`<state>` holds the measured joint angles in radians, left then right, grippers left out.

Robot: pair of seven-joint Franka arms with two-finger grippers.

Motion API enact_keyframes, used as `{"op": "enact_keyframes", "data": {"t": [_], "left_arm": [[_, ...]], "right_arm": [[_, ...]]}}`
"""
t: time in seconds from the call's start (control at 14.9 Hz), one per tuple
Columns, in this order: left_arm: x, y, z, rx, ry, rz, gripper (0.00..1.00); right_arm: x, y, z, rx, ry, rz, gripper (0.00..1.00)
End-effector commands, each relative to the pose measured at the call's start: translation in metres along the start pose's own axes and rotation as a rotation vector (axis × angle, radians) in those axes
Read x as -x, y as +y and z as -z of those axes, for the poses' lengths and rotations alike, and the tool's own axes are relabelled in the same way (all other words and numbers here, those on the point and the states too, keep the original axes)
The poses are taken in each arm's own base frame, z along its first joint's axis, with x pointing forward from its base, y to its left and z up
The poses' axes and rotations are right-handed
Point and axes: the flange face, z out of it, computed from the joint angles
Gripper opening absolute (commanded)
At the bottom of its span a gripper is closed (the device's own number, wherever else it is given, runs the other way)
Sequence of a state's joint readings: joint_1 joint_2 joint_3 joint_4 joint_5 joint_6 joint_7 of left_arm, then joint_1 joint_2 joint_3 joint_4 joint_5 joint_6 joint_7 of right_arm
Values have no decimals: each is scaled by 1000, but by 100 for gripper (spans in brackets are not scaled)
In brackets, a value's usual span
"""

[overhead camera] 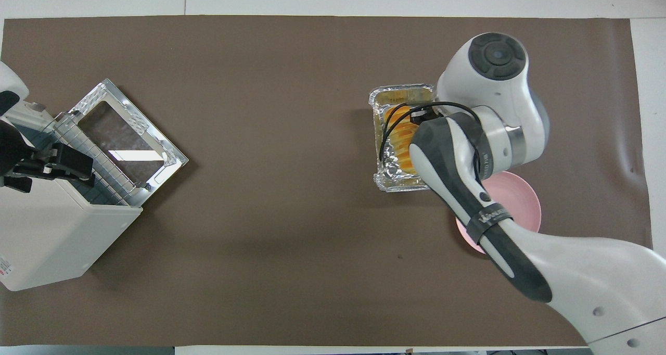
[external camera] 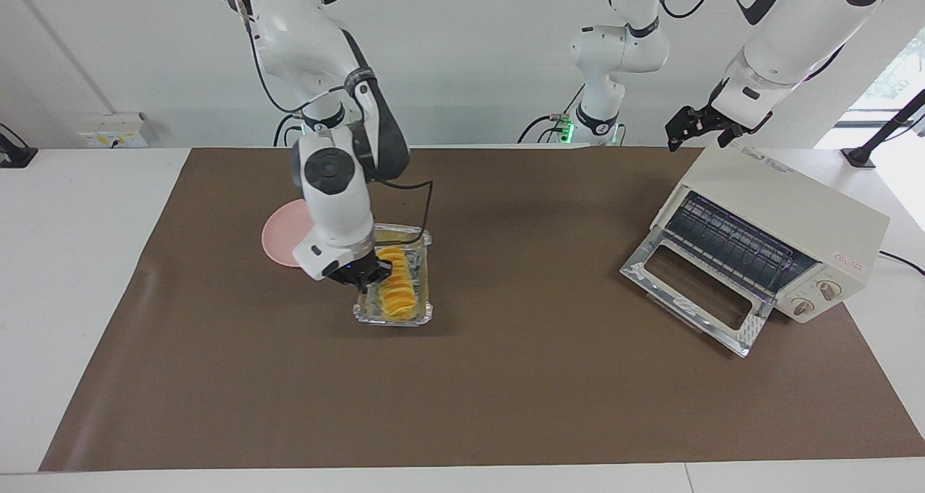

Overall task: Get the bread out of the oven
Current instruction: 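Slide the foil tray beside the pink plate with the right gripper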

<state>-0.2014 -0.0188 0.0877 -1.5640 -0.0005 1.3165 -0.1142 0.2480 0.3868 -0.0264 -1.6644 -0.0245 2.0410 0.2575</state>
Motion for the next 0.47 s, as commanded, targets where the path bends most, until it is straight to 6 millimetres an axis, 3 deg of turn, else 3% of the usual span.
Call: {"op": "enact_keyframes", "data": {"t": [0.0,0.2,0.4], "left_arm": [[8,-3,2,15,-5,2,100],[8,-3,2,15,-5,2,100],[8,-3,2,15,-5,2,100]], "right_arm": [[-13,59,0,-64,-4,48,0],[-25,119,-7,-87,38,44,0],[-34,150,-25,-84,84,46,0]]}}
